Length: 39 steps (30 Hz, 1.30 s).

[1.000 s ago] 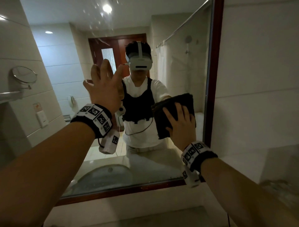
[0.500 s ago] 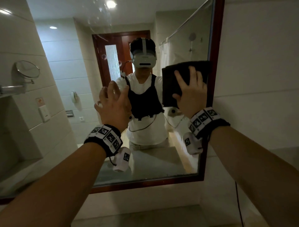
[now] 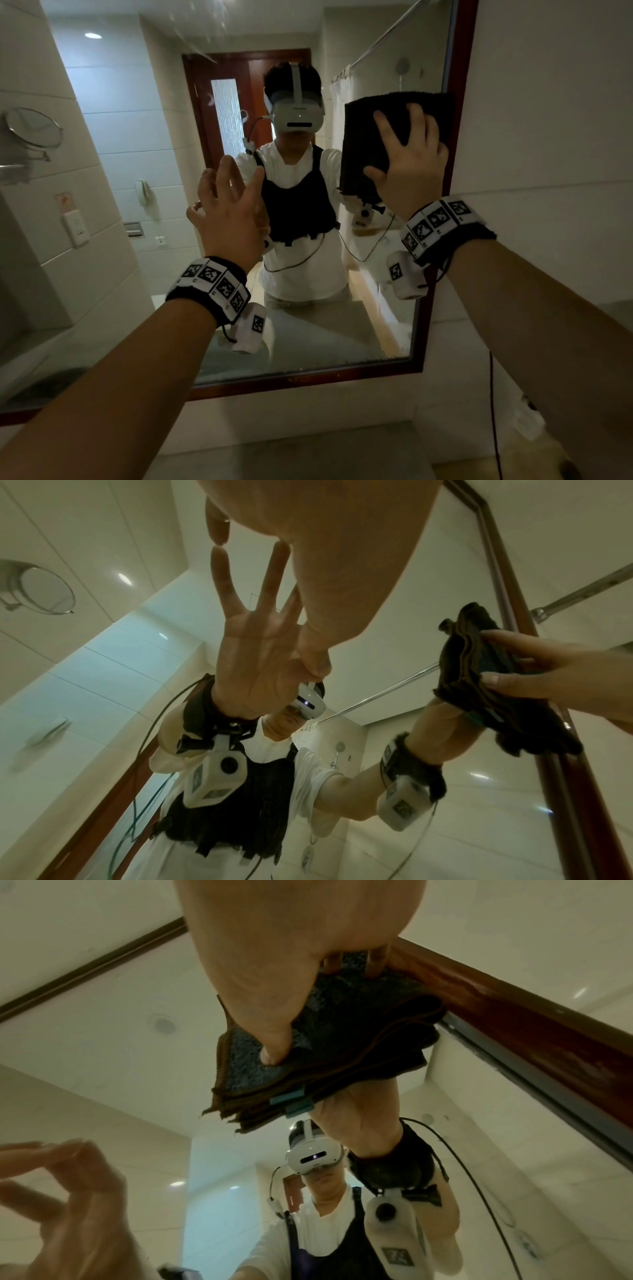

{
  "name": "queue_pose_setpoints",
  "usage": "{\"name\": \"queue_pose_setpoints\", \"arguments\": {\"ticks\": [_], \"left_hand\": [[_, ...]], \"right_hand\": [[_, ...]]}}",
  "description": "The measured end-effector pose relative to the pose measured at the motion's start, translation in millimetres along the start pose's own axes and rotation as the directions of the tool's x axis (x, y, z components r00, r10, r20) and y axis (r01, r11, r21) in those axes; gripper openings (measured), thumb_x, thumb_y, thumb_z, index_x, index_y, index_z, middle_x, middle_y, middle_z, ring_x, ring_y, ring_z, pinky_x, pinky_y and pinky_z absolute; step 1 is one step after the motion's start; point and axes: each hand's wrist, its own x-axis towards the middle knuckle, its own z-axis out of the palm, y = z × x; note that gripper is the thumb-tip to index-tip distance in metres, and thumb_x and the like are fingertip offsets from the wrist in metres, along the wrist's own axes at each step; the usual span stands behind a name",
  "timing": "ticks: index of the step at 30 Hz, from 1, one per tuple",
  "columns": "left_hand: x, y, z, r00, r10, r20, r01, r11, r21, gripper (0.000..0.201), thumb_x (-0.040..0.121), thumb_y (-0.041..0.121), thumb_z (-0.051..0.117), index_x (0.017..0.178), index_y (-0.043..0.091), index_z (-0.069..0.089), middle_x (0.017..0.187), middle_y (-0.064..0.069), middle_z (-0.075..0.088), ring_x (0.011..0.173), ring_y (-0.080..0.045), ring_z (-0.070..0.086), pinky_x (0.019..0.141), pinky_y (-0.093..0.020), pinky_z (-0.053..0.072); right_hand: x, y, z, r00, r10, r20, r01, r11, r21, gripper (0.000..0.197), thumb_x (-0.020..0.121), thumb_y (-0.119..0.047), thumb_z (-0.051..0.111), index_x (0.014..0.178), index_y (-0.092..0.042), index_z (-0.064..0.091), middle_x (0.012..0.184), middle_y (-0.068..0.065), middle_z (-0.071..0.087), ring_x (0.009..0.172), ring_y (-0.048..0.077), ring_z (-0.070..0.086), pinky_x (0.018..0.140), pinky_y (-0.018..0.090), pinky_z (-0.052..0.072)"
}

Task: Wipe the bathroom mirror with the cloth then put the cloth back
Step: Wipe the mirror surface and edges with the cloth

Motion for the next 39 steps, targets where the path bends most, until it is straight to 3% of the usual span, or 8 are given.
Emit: {"name": "queue_pose_setpoints", "arguments": {"ticks": [3,11,15,19,24,28,36,39], "left_hand": [[-0.7,1.6,0.9,1.000,-0.003,0.000,0.003,1.000,-0.014,0.098,0.069,0.026,0.080,0.148,0.041,0.024,0.161,-0.009,0.010,0.143,-0.042,0.016,0.094,-0.068,0.038],[-2.1,0.8,1.3,1.000,0.002,-0.002,-0.002,1.000,-0.003,0.103,0.068,0.026,0.082,0.149,0.042,0.020,0.162,-0.010,0.009,0.144,-0.042,0.015,0.094,-0.069,0.037],[-1.8,0.3,1.0,1.000,-0.001,-0.004,0.001,1.000,-0.003,0.104,0.067,0.026,0.083,0.149,0.042,0.021,0.162,-0.009,0.009,0.144,-0.041,0.015,0.094,-0.068,0.038],[-0.9,1.7,0.4,1.000,-0.006,0.000,0.006,1.000,-0.017,0.101,0.068,0.024,0.081,0.149,0.041,0.023,0.162,-0.009,0.009,0.144,-0.041,0.014,0.094,-0.068,0.036],[-0.9,1.9,-0.5,1.000,-0.002,-0.008,0.002,1.000,0.005,0.099,0.068,0.026,0.080,0.148,0.041,0.023,0.161,-0.010,0.011,0.143,-0.041,0.016,0.092,-0.067,0.038],[-1.4,1.1,-0.6,1.000,-0.002,-0.005,0.002,1.000,0.008,0.101,0.069,0.027,0.080,0.149,0.042,0.022,0.162,-0.010,0.010,0.144,-0.042,0.016,0.092,-0.067,0.038],[-2.0,2.4,-1.5,1.000,-0.003,0.003,0.003,1.000,-0.006,0.100,0.070,0.027,0.080,0.149,0.042,0.021,0.162,-0.010,0.009,0.144,-0.042,0.015,0.093,-0.068,0.037],[-1.8,2.3,-1.3,1.000,-0.007,0.010,0.007,1.000,-0.009,0.100,0.070,0.026,0.080,0.150,0.042,0.021,0.162,-0.010,0.008,0.144,-0.042,0.014,0.095,-0.069,0.037]], "right_hand": [[-15.6,1.6,6.5,1.000,0.003,-0.027,-0.004,0.999,-0.039,0.082,0.077,-0.053,0.070,0.149,-0.036,0.033,0.152,0.017,0.035,0.135,0.040,0.038,0.094,0.054,0.044],[-85.3,5.9,30.9,0.992,0.026,0.127,-0.024,1.000,-0.010,0.082,0.081,-0.049,0.068,0.151,-0.036,0.026,0.156,0.017,0.022,0.139,0.041,0.024,0.100,0.060,0.039],[-117.7,11.0,47.4,0.990,-0.028,0.135,0.024,0.999,0.036,0.081,0.083,-0.037,0.069,0.152,-0.031,0.027,0.157,0.019,0.019,0.142,0.044,0.021,0.107,0.064,0.031],[-99.2,10.3,40.8,0.990,-0.048,0.134,0.044,0.998,0.039,0.082,0.083,-0.036,0.068,0.153,-0.031,0.025,0.158,0.020,0.016,0.144,0.044,0.016,0.109,0.064,0.028],[-8.7,2.0,5.9,0.999,-0.001,0.035,-0.001,0.997,0.076,0.082,0.083,-0.041,0.070,0.153,-0.034,0.027,0.159,0.020,0.019,0.145,0.043,0.019,0.109,0.062,0.030],[32.3,-4.8,-13.1,0.993,0.058,0.104,-0.073,0.988,0.139,0.084,0.084,-0.039,0.068,0.153,-0.039,0.021,0.162,0.013,0.009,0.148,0.039,0.009,0.112,0.064,0.020],[-4.3,-6.3,2.1,0.999,0.028,0.019,-0.029,0.998,0.050,0.084,0.079,-0.045,0.071,0.151,-0.035,0.030,0.157,0.018,0.025,0.143,0.042,0.025,0.104,0.062,0.036],[-37.0,-8.3,14.9,0.994,0.011,0.109,-0.016,0.999,0.041,0.085,0.081,-0.045,0.070,0.152,-0.036,0.025,0.158,0.019,0.020,0.144,0.042,0.020,0.108,0.063,0.031]]}}
